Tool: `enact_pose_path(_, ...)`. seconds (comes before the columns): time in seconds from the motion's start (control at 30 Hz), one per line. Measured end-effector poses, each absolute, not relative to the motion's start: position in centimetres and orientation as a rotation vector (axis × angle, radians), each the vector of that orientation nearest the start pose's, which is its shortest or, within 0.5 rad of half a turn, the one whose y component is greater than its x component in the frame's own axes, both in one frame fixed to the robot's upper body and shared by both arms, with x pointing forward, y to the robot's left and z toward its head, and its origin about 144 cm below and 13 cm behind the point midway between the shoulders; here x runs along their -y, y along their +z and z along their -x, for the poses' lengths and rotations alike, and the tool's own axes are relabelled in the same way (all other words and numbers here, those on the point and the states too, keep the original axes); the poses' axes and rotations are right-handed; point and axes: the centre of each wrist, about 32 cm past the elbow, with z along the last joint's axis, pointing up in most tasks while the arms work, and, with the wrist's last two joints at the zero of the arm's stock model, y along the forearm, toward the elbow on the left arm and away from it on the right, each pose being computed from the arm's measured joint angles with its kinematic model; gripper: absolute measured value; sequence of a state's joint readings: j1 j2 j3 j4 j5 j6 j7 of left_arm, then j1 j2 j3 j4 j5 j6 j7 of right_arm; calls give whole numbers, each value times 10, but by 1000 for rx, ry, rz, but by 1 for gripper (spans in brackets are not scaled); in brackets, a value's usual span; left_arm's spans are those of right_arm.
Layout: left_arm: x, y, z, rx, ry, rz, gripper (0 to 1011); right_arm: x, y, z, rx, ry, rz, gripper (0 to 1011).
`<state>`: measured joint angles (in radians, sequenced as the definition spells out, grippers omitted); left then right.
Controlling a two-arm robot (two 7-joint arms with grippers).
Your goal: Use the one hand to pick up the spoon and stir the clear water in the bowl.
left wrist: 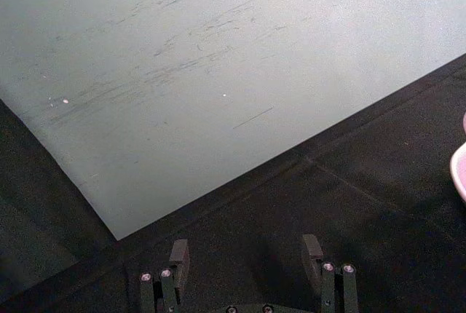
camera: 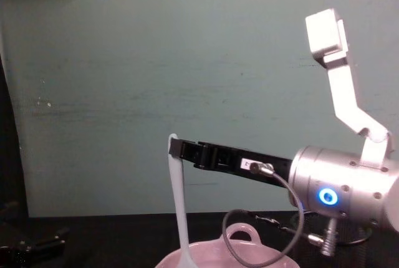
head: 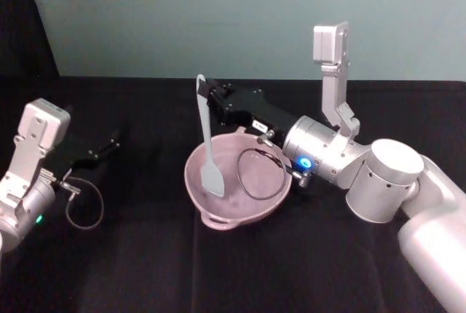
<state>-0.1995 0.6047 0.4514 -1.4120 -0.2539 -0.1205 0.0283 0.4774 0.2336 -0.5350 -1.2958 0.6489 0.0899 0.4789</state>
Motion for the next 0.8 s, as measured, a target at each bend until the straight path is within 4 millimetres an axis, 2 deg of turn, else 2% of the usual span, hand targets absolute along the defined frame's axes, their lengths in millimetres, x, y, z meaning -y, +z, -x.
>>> enact_pose_path(0.2, -310, 1140, -489, 285, 1248, -304, 1011, 156, 1199, -573, -187, -662, -133, 95)
enact_pose_path(0.43, -310, 1140, -489, 285, 1248, -304, 1011, 162, 1198, -587, -190, -712, -151, 95)
enact_pose_path(0.8, -310, 1140, -489, 285, 1248, -305, 1011, 190, 1199, -589, -180, -795, -169, 96)
